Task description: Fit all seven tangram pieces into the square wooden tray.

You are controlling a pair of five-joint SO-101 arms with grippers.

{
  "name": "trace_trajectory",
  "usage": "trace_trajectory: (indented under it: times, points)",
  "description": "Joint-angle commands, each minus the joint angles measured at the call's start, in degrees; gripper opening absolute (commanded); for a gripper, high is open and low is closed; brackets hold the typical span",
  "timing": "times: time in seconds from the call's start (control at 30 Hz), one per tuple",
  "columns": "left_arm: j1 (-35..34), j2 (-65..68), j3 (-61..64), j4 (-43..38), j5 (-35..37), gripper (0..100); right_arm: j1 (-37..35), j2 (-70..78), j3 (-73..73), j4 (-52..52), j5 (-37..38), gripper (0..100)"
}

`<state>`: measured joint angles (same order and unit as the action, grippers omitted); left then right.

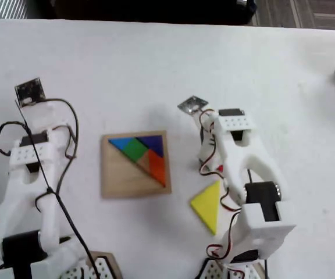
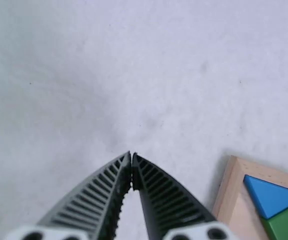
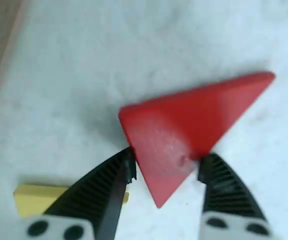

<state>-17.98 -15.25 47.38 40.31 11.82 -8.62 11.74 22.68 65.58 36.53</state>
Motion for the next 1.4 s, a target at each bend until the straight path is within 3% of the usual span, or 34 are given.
trace_trajectory:
  times: [0.0,0.33,0.57,0.83,1.37]
  points:
    - [0.5,-0.2,-1.4,-1.0,-0.6,3,0.2,0.1,-1.1,0.7,-1.6,3.0]
    - [0.5,-0.2,-1.4,-1.0,-0.6,3,0.2,0.0,-1.1,0.6,-2.4,4.6]
    - [0.6,-0.2,-1.4,-1.3,-0.6,3,-0.7,-2.6,-8.4,6.4,-13.2,23.3]
    - [1.7,-0.2,-1.4,-2.0,-0.7,3,-10.0,-8.4,-8.7,2.6,-32.1,24.8]
    - [1.5,-0.3,-1.5,-1.8,-3.3,3,-10.7,-1.5,-6.2,-13.8,-35.3,25.0]
